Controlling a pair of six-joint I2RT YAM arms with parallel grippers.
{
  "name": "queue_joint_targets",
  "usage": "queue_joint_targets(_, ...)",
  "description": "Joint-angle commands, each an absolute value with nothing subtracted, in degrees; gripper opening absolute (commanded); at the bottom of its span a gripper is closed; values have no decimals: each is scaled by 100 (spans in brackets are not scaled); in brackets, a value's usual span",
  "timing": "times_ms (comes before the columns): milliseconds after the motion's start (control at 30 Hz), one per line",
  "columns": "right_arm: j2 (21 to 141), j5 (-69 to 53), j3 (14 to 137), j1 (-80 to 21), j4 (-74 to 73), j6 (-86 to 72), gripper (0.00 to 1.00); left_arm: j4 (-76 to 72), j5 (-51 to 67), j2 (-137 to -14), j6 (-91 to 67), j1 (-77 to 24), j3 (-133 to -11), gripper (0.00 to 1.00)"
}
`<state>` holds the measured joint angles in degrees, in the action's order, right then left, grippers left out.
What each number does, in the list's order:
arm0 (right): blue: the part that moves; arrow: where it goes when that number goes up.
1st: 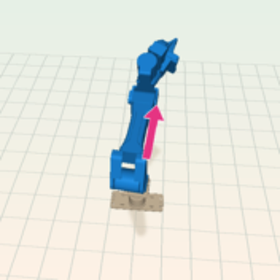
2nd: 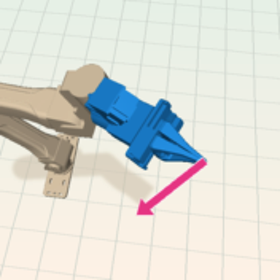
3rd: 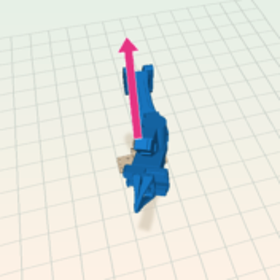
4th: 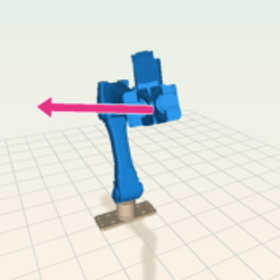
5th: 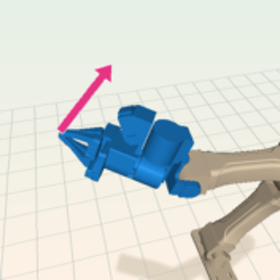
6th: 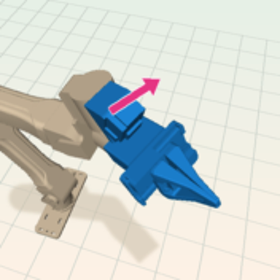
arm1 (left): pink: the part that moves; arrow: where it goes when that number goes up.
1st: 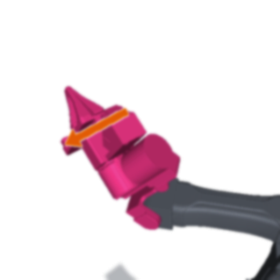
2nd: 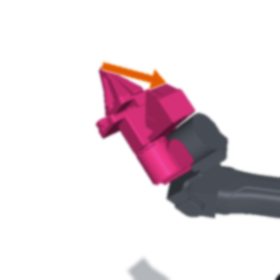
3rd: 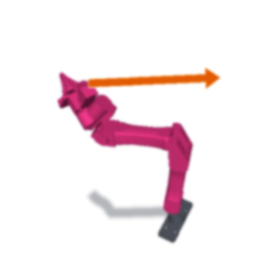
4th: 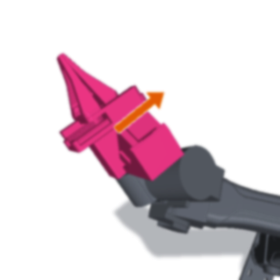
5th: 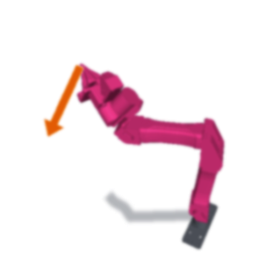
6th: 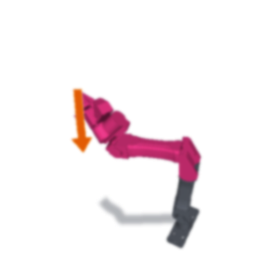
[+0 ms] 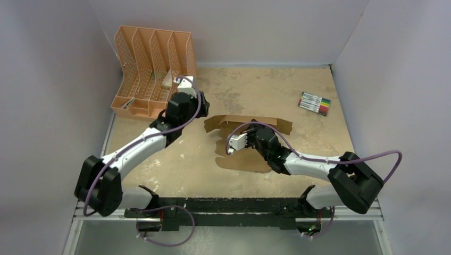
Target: Fold the paper box
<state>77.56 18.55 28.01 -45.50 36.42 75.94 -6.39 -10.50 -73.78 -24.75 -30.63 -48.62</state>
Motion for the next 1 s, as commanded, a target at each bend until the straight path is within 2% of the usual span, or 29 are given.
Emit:
queue_joint_targets(0, 7535, 1806, 2837, -4596, 3721, 7822, 0, 315, -780, -8197, -2113, -2787, -5751, 51)
queue_joint_targets(233, 7506, 1773, 2865, -4610, 3622, 7932, 0, 893, -51, -9537, -1871, -2593, -6716, 39)
queue_joint_targets(367, 7540, 1777, 2852, -4614, 3627, 8036, 0, 1086, 577, -9901, -1837, -2593, -6784, 35)
queue_joint_targets(633, 7625, 1807, 2875, -4614, 3680, 8033, 0, 876, 1288, -9670, -2136, -2617, -6266, 31)
queue_joint_targets(967, 7681, 1849, 2772, -4703, 3786, 8207, 0, 571, 1495, -9090, -2518, -2837, -5512, 31)
